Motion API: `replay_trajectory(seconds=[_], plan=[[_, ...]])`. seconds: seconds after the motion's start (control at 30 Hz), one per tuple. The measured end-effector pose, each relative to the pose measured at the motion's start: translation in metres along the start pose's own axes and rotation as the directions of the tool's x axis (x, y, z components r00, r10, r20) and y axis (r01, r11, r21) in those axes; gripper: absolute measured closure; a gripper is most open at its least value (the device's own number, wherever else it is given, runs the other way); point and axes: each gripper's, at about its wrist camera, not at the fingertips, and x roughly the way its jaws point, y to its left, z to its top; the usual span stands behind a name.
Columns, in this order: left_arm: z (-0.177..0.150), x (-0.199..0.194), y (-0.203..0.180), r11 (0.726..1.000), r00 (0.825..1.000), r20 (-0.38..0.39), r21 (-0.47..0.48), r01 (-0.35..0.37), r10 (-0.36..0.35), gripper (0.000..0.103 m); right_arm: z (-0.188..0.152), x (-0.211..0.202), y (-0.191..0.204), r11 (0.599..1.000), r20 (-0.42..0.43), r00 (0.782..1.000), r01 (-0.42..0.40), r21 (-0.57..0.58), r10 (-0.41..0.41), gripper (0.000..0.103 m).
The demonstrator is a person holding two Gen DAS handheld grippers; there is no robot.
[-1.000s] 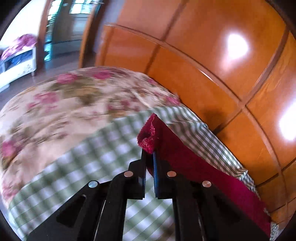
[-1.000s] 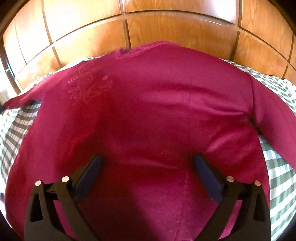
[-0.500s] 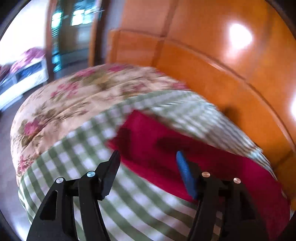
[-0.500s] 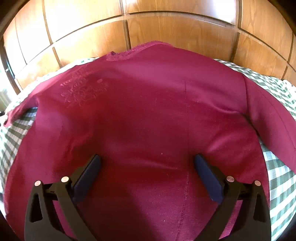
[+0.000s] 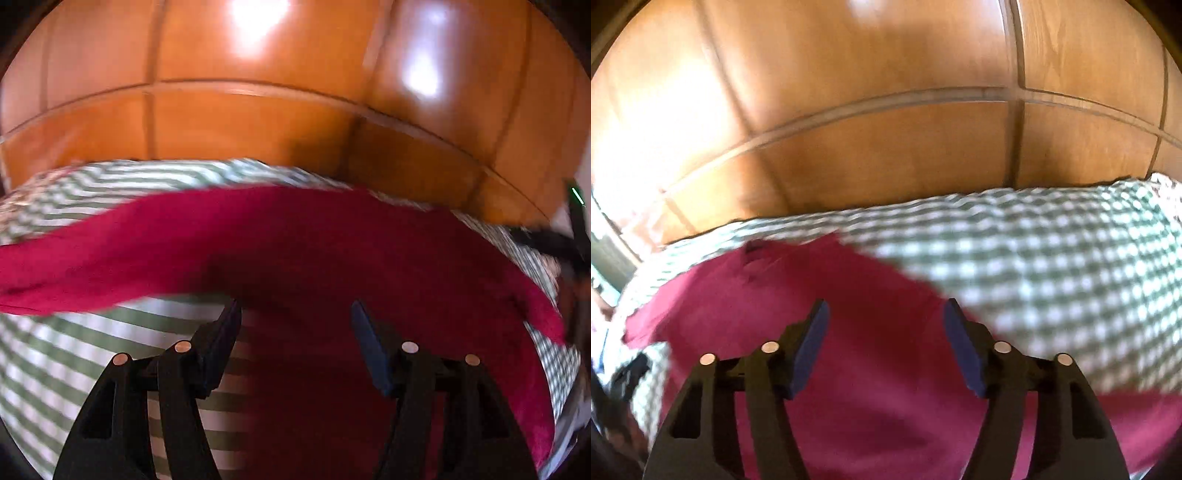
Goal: Fold small clothes
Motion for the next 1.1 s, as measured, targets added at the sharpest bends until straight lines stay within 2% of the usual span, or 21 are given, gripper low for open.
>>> replay_trajectory(seconds=[0.07,0.17,0.23,0.3,0.33,0.37,0.43,0.57,0.63,0.73,0.8,0.83,0.93,1.03,1.1], plan=[[-0.009,0.013,-0.020,0.999,0.999,-0.038,0.037,0.023,-0.021,0.042,0.017,0.030,-0.002,0.999,-0.062,0.998,0.027,-0.025,-0.029,0.047],[-0.022,0.031,-0.029,0.997,0.995,-0.098,0.065,0.037,-0.030,0.042,0.025,0.063,0.002,0.998,-0.139,0.990,-0.001,-0.059,-0.008,0.047],[-0.029,0.037,-0.031,0.997,0.992,-0.120,0.064,0.035,-0.027,0.042,0.023,0.086,0.014,0.989,-0.186,0.980,0.039,-0.145,-0.066,0.047],[-0.029,0.037,-0.031,0.998,0.992,-0.123,0.052,0.042,-0.036,0.040,0.018,0.101,0.019,0.983,-0.244,0.967,0.034,-0.183,-0.078,0.065],[-0.029,0.036,-0.029,0.998,0.991,-0.123,0.042,0.048,-0.042,0.040,0.015,0.104,0.025,0.975,-0.247,0.965,0.029,-0.219,-0.085,0.077],[-0.030,0.036,-0.028,0.998,0.991,-0.123,0.036,0.051,-0.046,0.040,0.017,0.103,0.029,0.967,-0.235,0.967,0.032,-0.251,-0.093,0.096],[-0.030,0.034,-0.024,0.998,0.991,-0.121,0.031,0.053,-0.049,0.040,0.021,0.101,0.034,0.960,-0.209,0.971,0.057,-0.274,-0.117,0.096],[-0.030,0.034,-0.029,0.999,0.993,-0.118,0.037,0.021,-0.017,0.040,0.048,0.095,0.036,0.939,-0.075,0.979,0.158,-0.305,-0.189,0.097],[-0.027,0.036,-0.031,1.000,0.993,-0.119,0.022,0.016,-0.014,0.038,0.058,0.104,0.038,0.932,-0.051,0.975,0.189,-0.309,-0.215,0.097],[-0.028,0.049,-0.031,0.999,0.989,-0.144,0.037,-0.010,0.015,0.030,0.058,0.138,0.041,0.908,-0.073,0.956,0.242,-0.343,-0.283,0.097],[-0.030,0.050,-0.035,0.998,0.990,-0.141,0.061,-0.020,0.029,0.025,0.052,0.151,0.043,0.889,-0.040,0.948,0.281,-0.361,-0.315,0.096],[-0.030,0.053,-0.039,0.997,0.989,-0.141,0.071,-0.025,0.035,0.024,0.051,0.151,0.042,0.896,-0.017,0.950,0.287,-0.339,-0.311,0.096],[-0.031,0.051,-0.037,0.998,0.990,-0.140,0.055,-0.005,0.012,0.023,0.055,0.138,0.031,0.937,-0.027,0.964,0.249,-0.244,-0.264,0.082],[-0.026,0.047,-0.028,0.999,0.991,-0.130,0.001,0.040,-0.039,0.023,0.054,0.096,0.013,0.961,-0.012,0.975,0.214,-0.175,-0.220,0.053],[-0.024,0.036,-0.019,0.997,0.992,-0.111,-0.046,0.059,-0.063,0.024,0.042,0.059,0.000,0.981,0.010,0.988,0.153,-0.118,-0.153,0.051]])
